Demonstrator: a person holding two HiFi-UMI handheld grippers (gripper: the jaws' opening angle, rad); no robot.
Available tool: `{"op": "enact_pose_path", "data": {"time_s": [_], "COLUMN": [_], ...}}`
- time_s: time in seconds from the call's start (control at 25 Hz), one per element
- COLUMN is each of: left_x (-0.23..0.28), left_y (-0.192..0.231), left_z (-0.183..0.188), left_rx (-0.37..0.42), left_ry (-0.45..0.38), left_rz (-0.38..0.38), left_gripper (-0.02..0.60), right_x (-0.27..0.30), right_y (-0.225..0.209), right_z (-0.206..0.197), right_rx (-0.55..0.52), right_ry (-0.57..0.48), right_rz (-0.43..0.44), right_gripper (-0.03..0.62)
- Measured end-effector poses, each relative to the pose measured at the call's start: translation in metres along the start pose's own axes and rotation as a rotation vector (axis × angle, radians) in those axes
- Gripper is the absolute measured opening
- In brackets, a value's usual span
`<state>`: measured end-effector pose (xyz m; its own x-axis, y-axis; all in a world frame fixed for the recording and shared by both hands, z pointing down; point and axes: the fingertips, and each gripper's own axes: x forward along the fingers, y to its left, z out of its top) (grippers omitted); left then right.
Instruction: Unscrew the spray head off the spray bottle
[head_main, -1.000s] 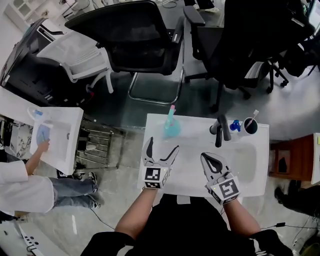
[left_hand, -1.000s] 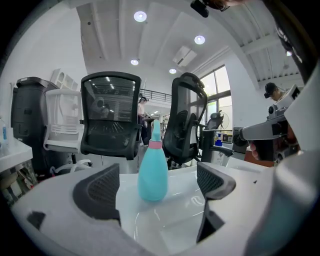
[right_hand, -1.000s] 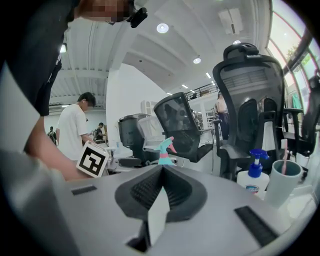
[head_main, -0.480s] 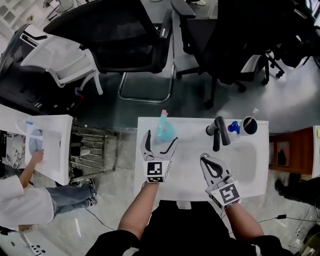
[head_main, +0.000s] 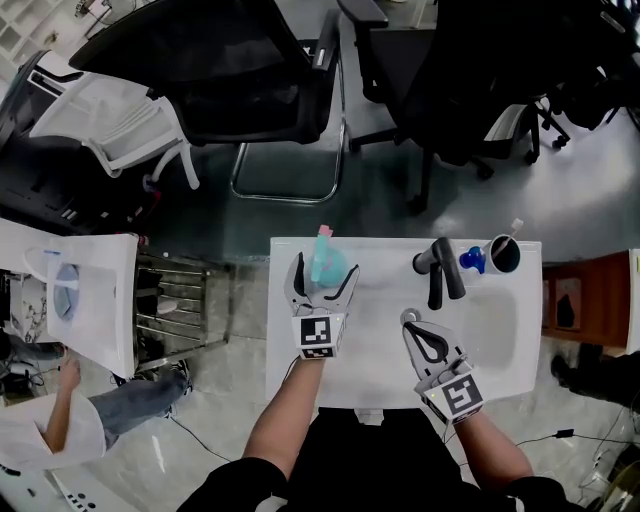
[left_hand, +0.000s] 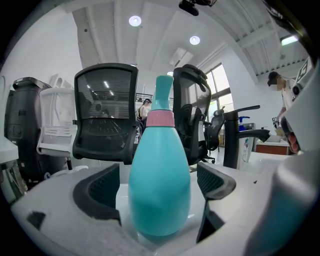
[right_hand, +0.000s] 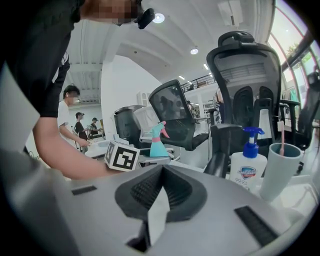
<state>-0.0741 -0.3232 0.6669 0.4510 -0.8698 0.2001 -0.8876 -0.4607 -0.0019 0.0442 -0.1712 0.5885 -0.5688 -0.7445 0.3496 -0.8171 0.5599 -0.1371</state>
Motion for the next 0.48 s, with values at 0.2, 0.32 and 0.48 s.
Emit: {"op": "enact_pose_path", "data": {"time_s": [0.2, 0.32, 0.48], "left_x": [0.007, 0.010, 0.015], "left_y": [0.002, 0.001, 0.002], "left_z": [-0.003, -0.007, -0.010], "left_rx": [-0.003, -0.006, -0.002], "left_ry": [-0.008, 0.001, 0.002], "left_rz": [0.020, 0.026, 0.037], "left_gripper": [0.466, 0.466, 0.466], "right_x": [0.001, 0.001, 0.001], "right_y": [-0.001, -0.001, -0.003], "right_z": [-0.010, -0.011, -0.012], "right_rx": [0.001, 0.010, 0.019], "right_ry": [0.003, 0.014, 0.014], "right_rz": [-0.004, -0.005, -0.010], "right_gripper": [0.005, 0.005, 0.005]}}
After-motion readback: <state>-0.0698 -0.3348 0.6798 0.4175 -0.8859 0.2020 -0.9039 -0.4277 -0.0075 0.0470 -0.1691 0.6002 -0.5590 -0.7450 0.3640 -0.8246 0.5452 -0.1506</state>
